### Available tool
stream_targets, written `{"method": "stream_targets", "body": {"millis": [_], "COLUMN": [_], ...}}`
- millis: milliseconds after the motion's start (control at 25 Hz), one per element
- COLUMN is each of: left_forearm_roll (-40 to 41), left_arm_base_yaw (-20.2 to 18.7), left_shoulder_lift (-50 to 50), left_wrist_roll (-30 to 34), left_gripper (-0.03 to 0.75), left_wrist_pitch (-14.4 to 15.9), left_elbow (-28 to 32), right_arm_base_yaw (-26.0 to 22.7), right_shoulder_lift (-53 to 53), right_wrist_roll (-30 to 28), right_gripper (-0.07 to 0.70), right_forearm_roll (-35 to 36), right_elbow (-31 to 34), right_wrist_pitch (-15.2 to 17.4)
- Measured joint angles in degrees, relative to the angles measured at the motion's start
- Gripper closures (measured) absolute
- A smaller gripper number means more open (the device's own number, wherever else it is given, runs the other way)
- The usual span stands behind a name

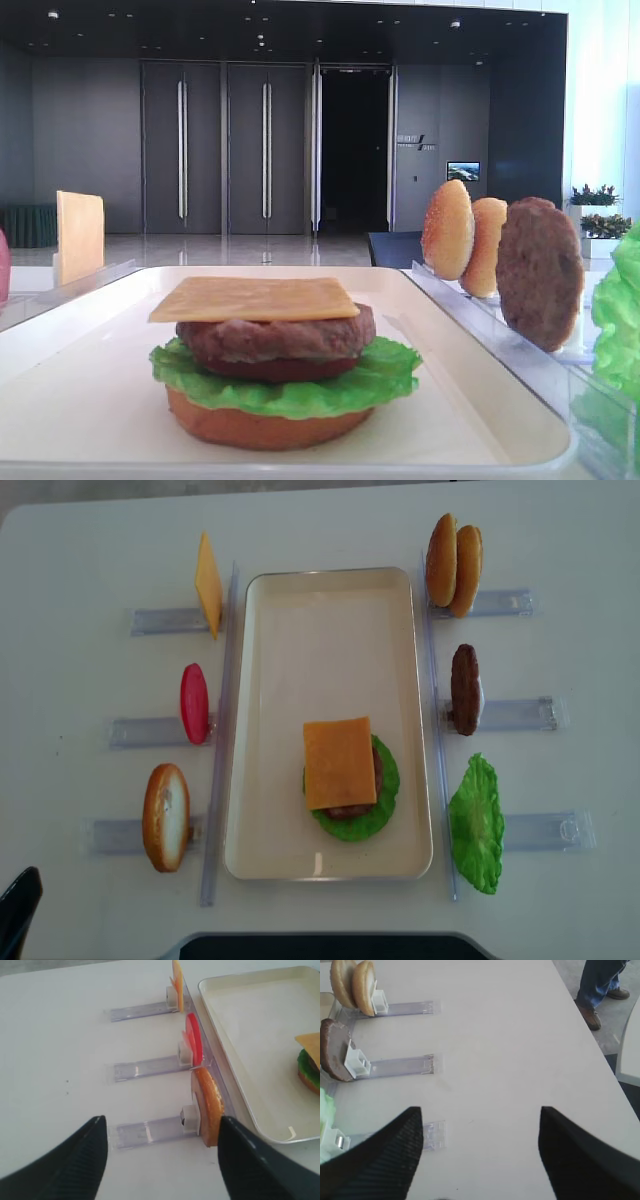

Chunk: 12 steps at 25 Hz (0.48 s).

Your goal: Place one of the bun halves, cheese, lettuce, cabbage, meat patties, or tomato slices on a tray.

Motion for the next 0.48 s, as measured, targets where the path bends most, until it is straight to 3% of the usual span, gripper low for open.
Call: {"method": "stream_targets", "body": {"millis": [480], "left_forearm_roll": [-0.04], "left_arm_base_yaw": [0.00], "left_shoulder_lift": [0.00], "left_wrist_roll": [0.00], "left_gripper": [0.240], "left_wrist_pitch": [-0.24], "left_elbow": [2.22], "right_arm_base_yaw": [0.00], "right_shoulder_lift": [0.00], "right_wrist_roll": [0.00], "right_gripper": [0.162], "right_forearm_roll": [0.00], "right_elbow": [0.00], "right_wrist_pitch": [0.00]}}
